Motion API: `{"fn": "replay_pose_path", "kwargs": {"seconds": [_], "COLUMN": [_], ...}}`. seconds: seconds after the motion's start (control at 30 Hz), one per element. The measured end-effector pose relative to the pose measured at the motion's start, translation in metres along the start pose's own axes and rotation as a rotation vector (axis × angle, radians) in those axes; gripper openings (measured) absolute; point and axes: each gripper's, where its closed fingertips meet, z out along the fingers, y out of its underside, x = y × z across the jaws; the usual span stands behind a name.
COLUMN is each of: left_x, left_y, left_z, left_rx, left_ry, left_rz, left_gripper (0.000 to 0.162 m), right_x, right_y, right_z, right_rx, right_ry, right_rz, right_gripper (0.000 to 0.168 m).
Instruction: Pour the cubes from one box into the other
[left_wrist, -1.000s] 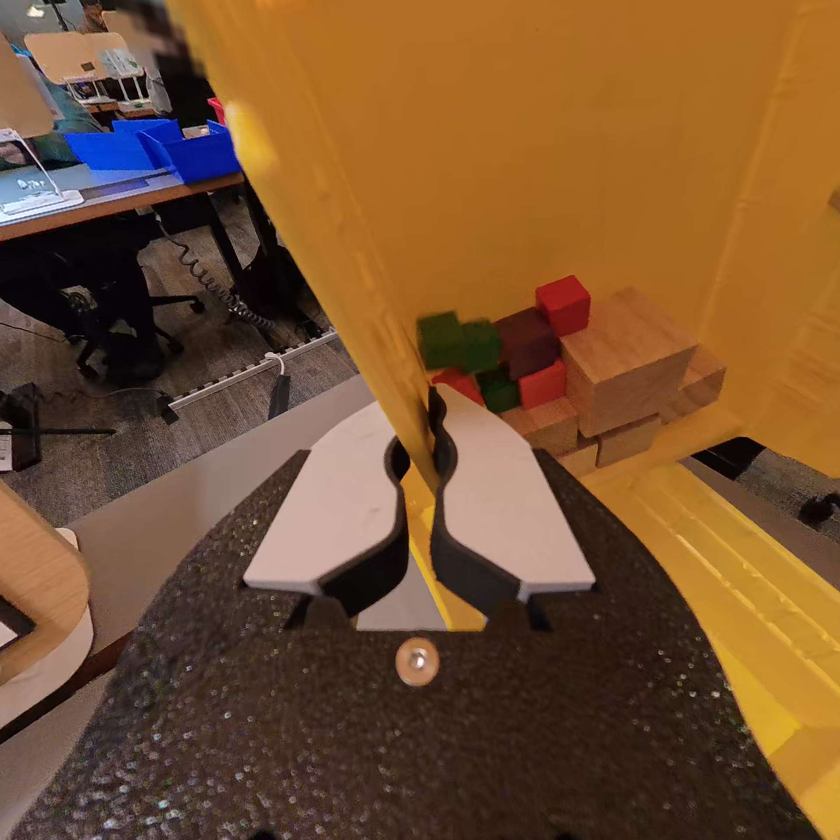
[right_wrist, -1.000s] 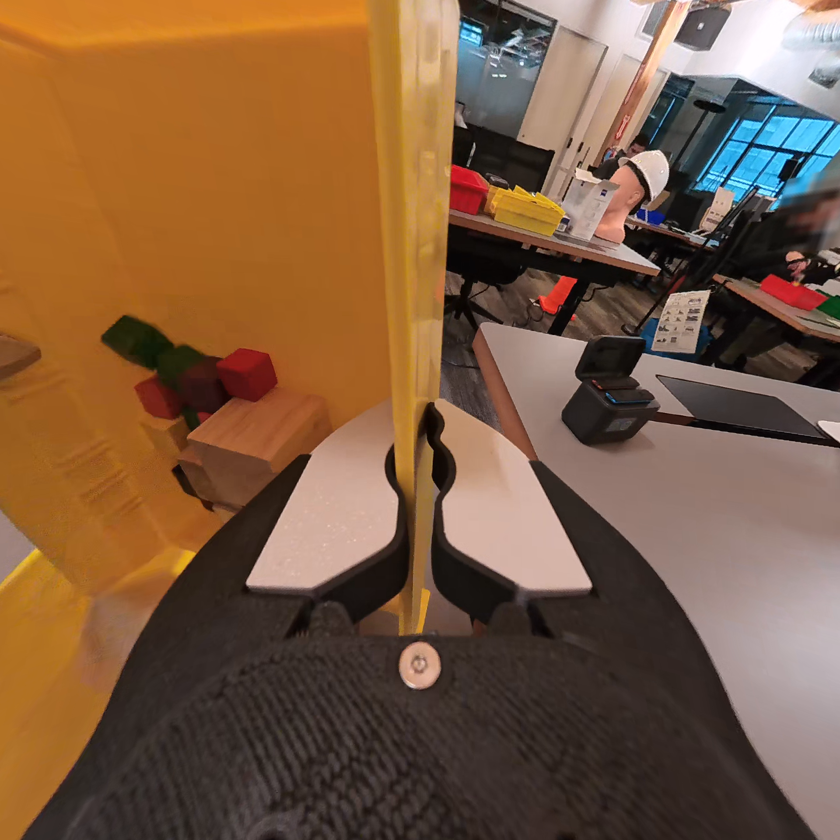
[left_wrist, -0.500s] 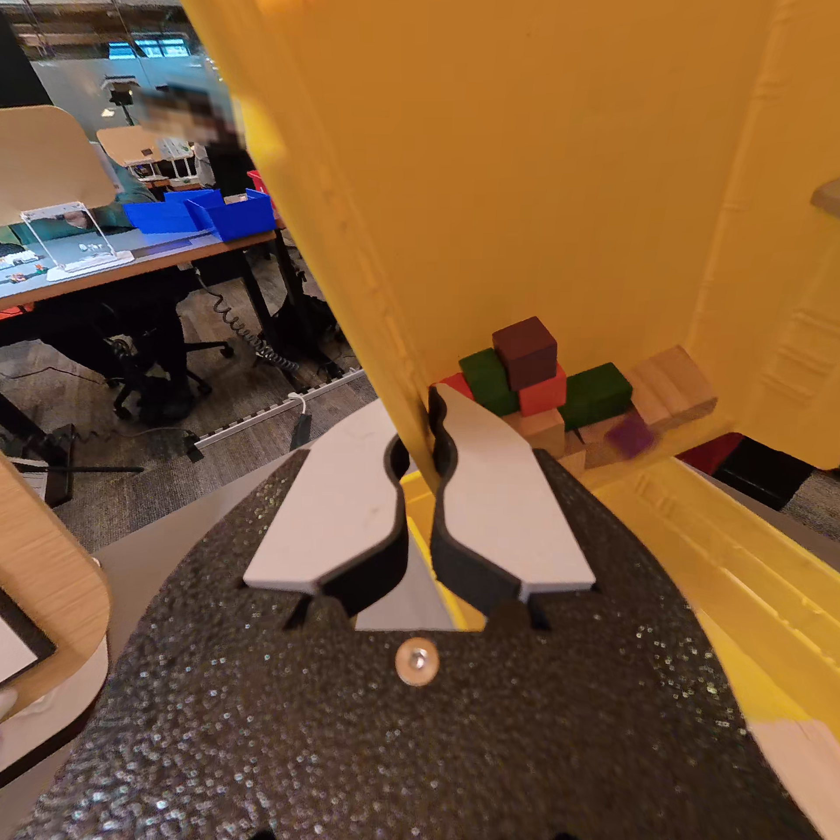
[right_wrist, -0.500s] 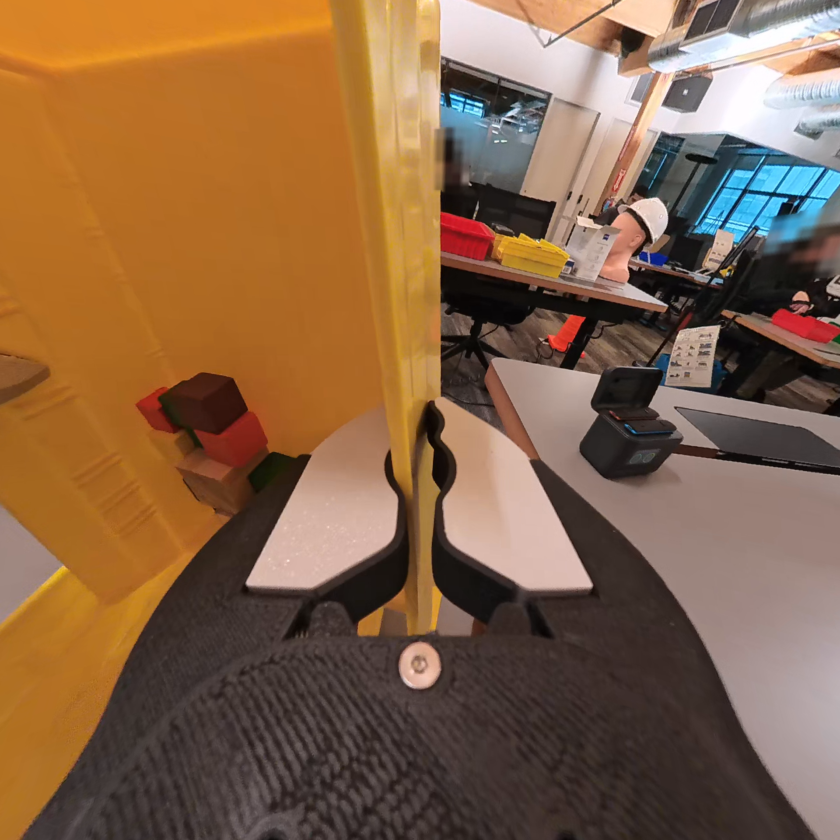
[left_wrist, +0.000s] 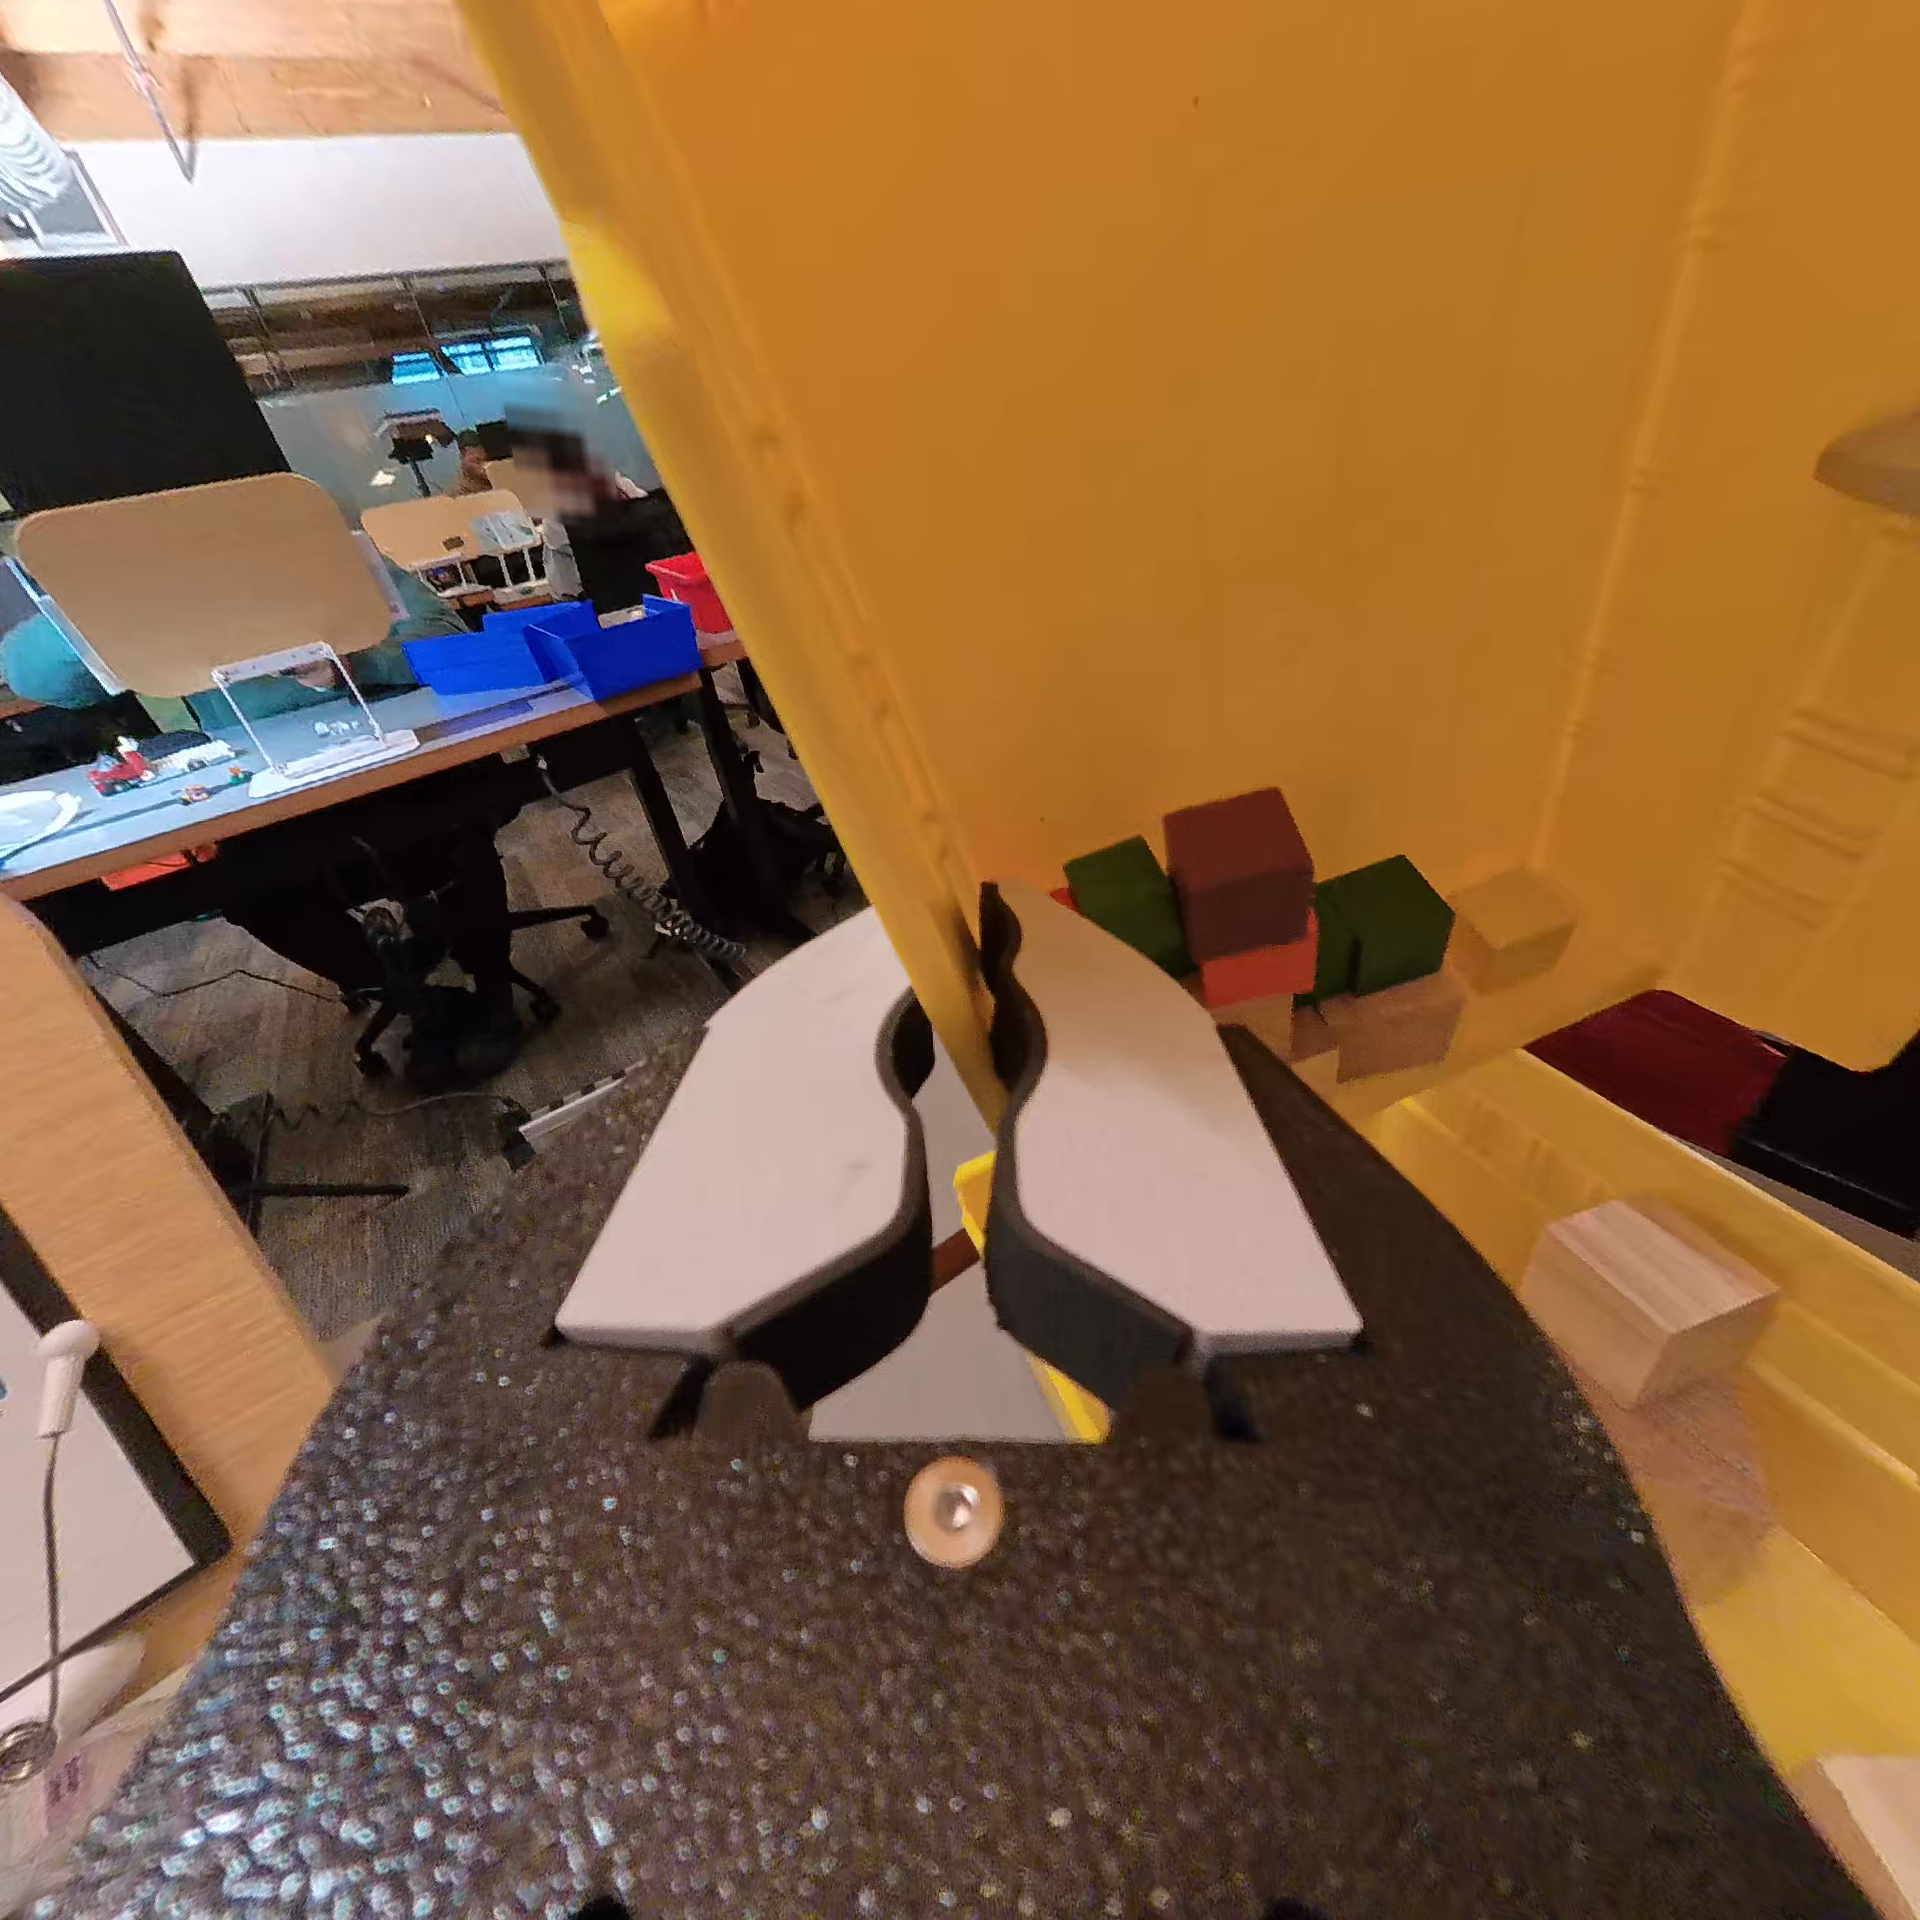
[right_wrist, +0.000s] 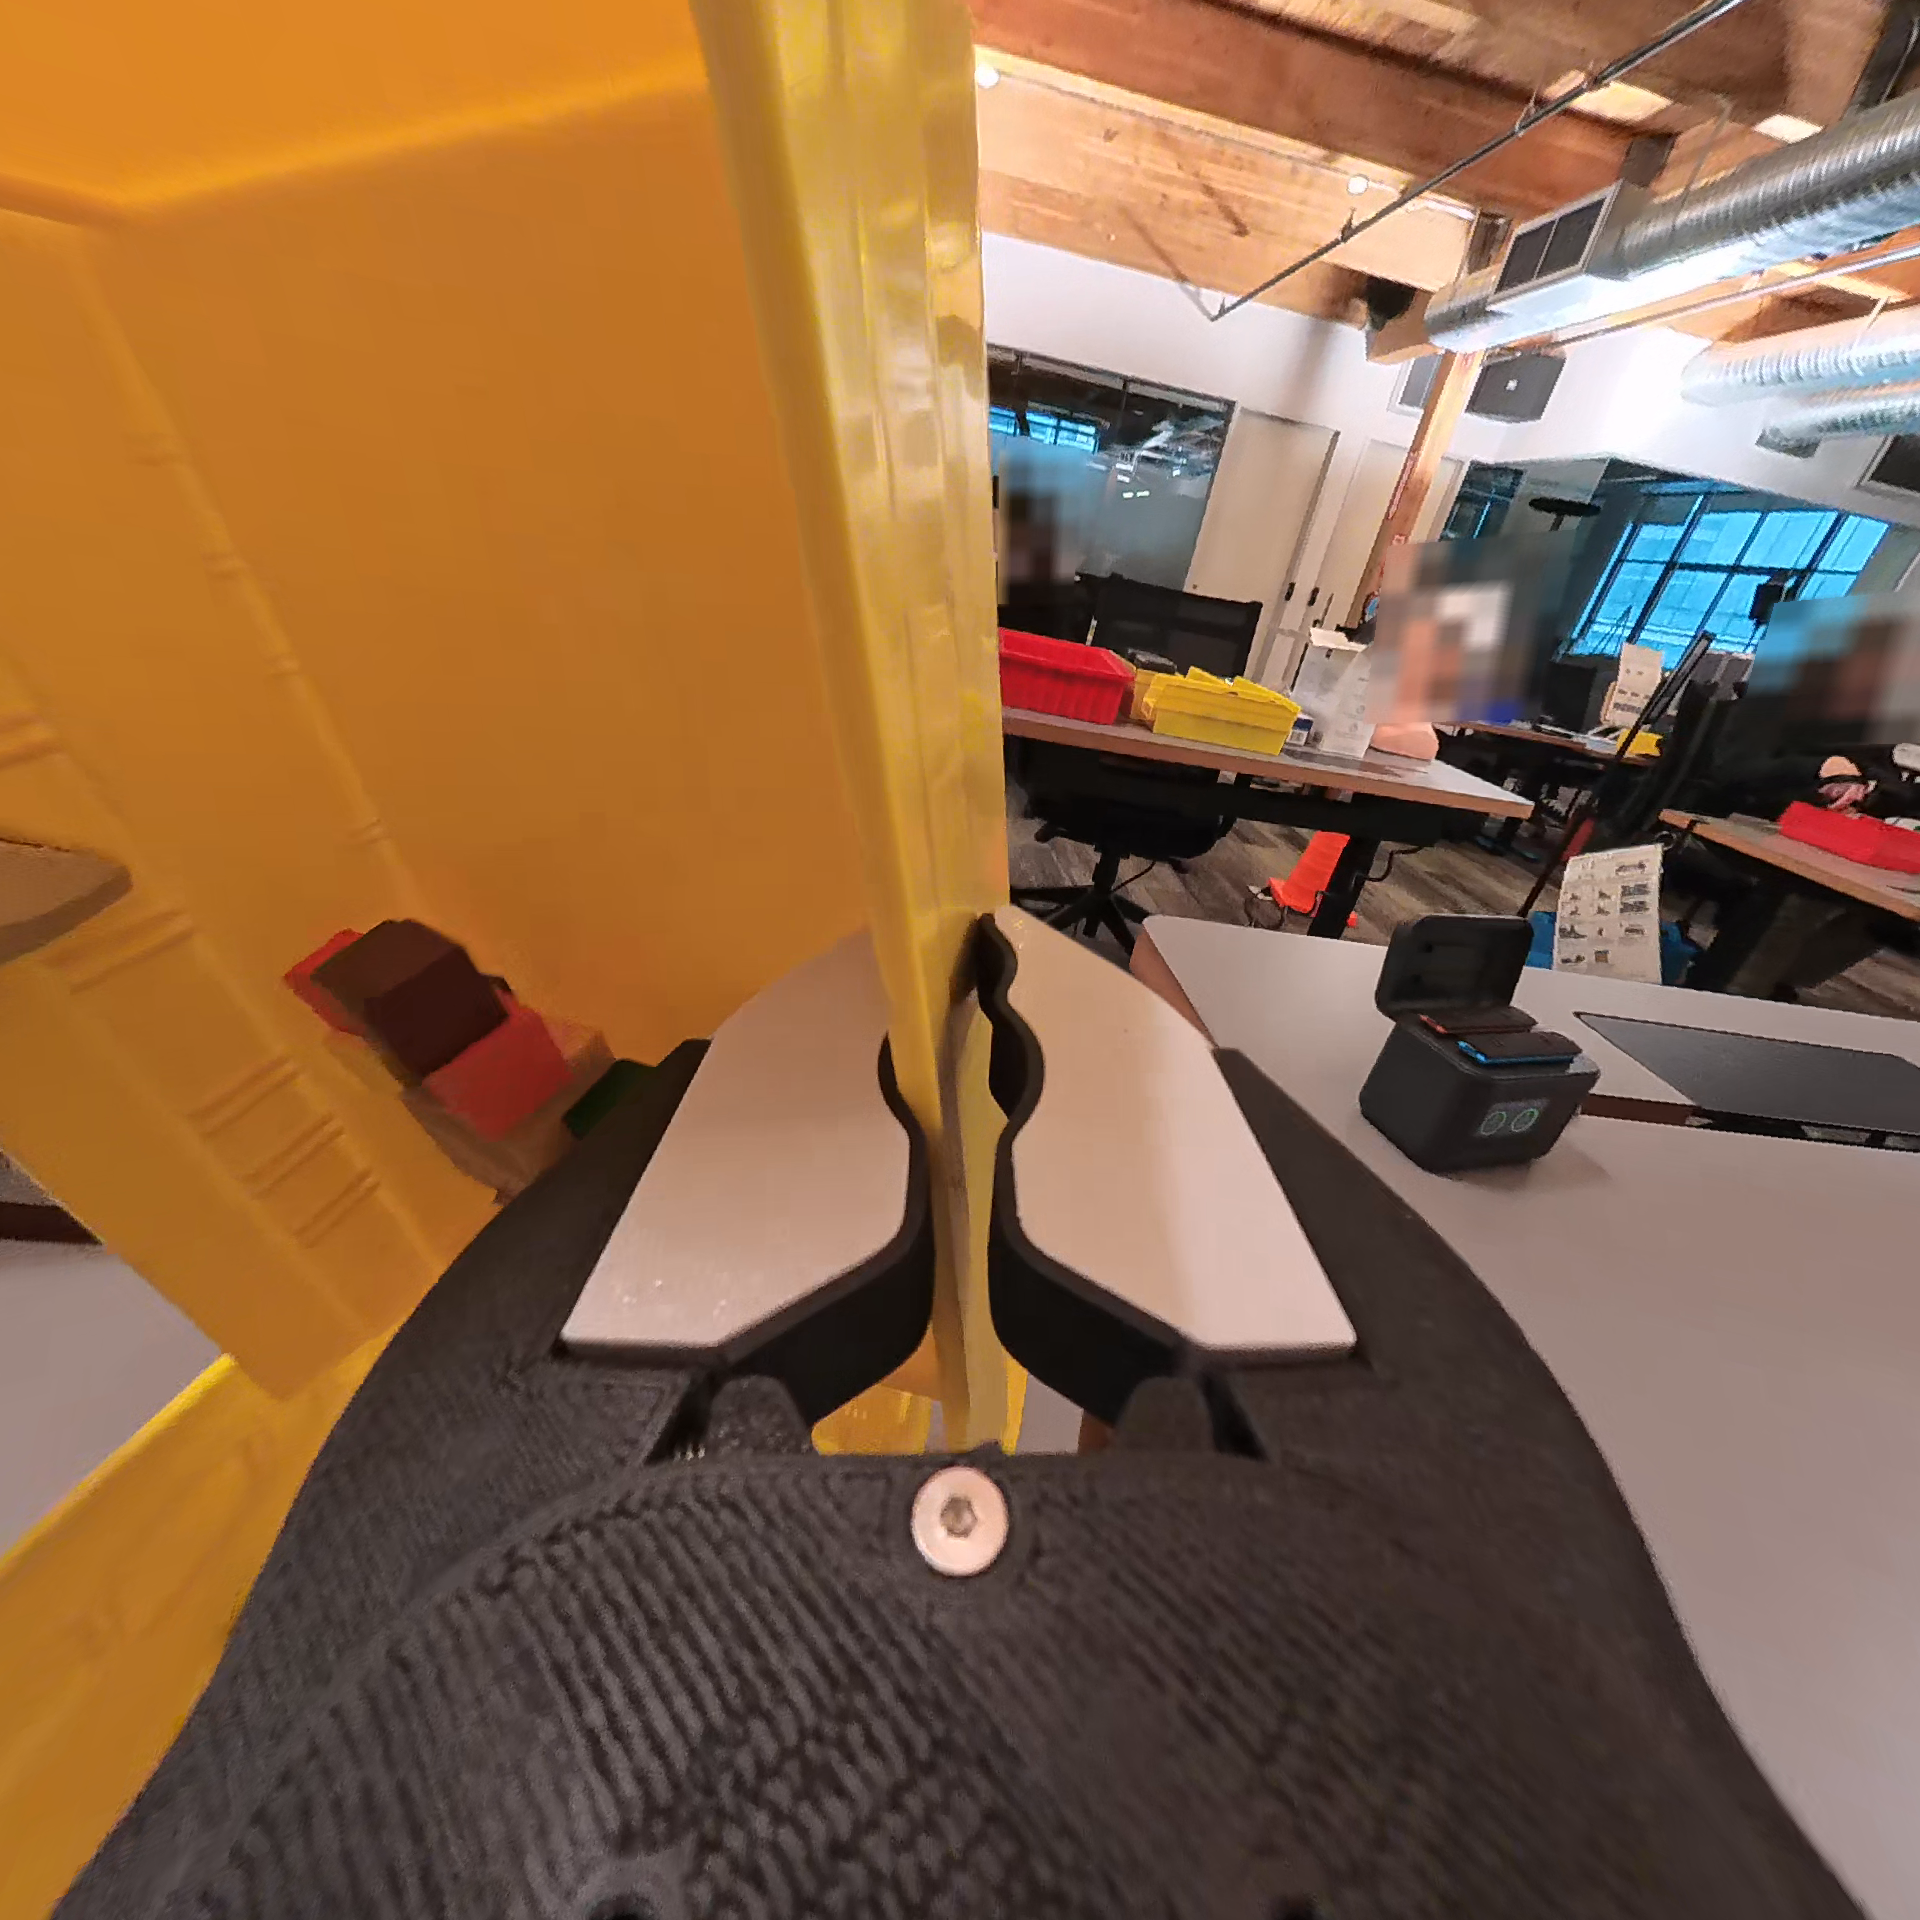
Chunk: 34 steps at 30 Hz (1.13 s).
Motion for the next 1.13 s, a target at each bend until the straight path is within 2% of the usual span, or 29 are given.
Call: {"fn": "replay_pose_path", "kwargs": {"seconds": [0.5, 0.77, 0.97, 1.13], "left_x": [-0.001, -0.004, -0.022, -0.059], "left_y": [-0.009, -0.008, -0.033, -0.051], "left_z": [0.0, -0.005, -0.02, -0.062], "left_rx": [0.014, 0.002, -0.101, -0.325], "left_ry": [-0.002, 0.011, 0.016, -0.026], "left_rz": [0.045, 0.032, 0.019, 0.08], "left_gripper": [0.006, 0.006, 0.005, 0.005], "right_x": [0.001, -0.004, -0.019, -0.065], "right_y": [-0.009, -0.011, -0.031, -0.042], "right_z": [-0.002, -0.006, -0.013, -0.024], "right_rx": [0.037, 0.001, -0.155, -0.371], "right_ry": [0.016, 0.025, 0.031, -0.042], "right_rz": [0.007, -0.034, -0.095, -0.054], "right_gripper": [0.005, 0.005, 0.005, 0.006]}}
